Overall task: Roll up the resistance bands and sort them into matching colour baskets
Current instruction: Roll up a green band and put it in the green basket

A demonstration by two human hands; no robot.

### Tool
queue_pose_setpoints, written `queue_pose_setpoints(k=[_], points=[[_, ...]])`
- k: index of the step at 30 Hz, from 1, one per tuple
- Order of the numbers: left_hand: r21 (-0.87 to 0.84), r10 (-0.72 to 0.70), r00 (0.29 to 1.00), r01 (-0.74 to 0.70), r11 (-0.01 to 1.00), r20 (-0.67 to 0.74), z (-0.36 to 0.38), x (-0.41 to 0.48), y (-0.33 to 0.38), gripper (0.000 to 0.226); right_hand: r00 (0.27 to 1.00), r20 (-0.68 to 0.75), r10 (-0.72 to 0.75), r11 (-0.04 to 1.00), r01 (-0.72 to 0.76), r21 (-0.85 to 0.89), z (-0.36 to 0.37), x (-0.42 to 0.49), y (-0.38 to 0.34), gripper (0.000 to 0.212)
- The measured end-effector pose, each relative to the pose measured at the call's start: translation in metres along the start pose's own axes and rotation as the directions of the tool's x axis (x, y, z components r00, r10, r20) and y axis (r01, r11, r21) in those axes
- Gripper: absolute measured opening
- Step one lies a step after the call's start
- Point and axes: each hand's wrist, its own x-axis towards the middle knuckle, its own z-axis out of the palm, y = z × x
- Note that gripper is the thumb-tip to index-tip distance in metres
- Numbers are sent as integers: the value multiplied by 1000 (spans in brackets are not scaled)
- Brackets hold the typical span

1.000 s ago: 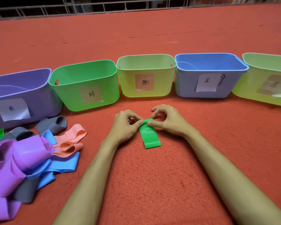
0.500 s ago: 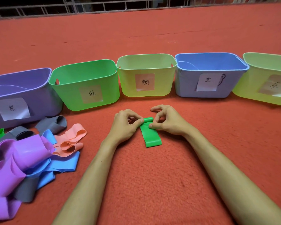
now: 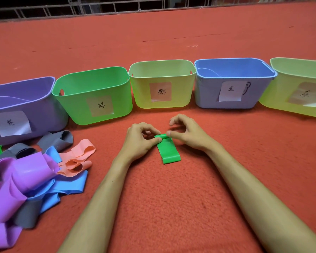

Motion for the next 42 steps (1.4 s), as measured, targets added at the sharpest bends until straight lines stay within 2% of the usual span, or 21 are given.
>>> queue_pose_setpoints(k=[7, 9, 13, 19, 23, 25, 28, 32, 38, 42], points=[[-43, -11, 999, 12, 999, 38, -1, -1, 4, 14, 998, 65, 3, 993, 5, -118, 3, 0, -1, 9], [-89, -17, 999, 20, 996, 37, -1, -2, 5, 8, 998, 68, 1, 994, 6, -109, 1, 0, -2, 13], [-48, -17, 1000, 17, 999, 11, -1, -2, 6, 7, 997, 75, 0, 997, 6, -83, -2, -1, -6, 13], [-27, -36, 997, 38, 999, 72, -5, -2, 6, 15, 992, 128, 9, 997, 1, -74, -5, -1, -10, 14], [-20, -46, 995, 48, 999, 93, -5, -2, 8, 18, 992, 123, 43, 999, -39, -29, -5, -1, -10, 7], [-26, -41, 993, 44, 999, 114, -5, -2, 9, 18, 992, 123, 33, 999, -29, -31, -5, -2, -10, 5], [-48, -34, 989, 41, 998, 143, -6, -2, 8, 16, 991, 129, 20, 999, -13, -51, -6, -2, -11, 17], [-42, -22, 989, 28, 999, 144, -6, -1, 9, 8, 991, 132, 22, 997, -11, -82, -6, -1, -10, 4], [-58, 0, 987, 10, 998, 159, -8, -1, 10, 10, 987, 157, 25, 997, -13, -78, -7, -1, -9, 16], [-101, 7, 987, 9, 995, 160, -7, -1, 9, 13, 981, 190, 34, 997, -20, -76, -9, -1, -10, 10]])
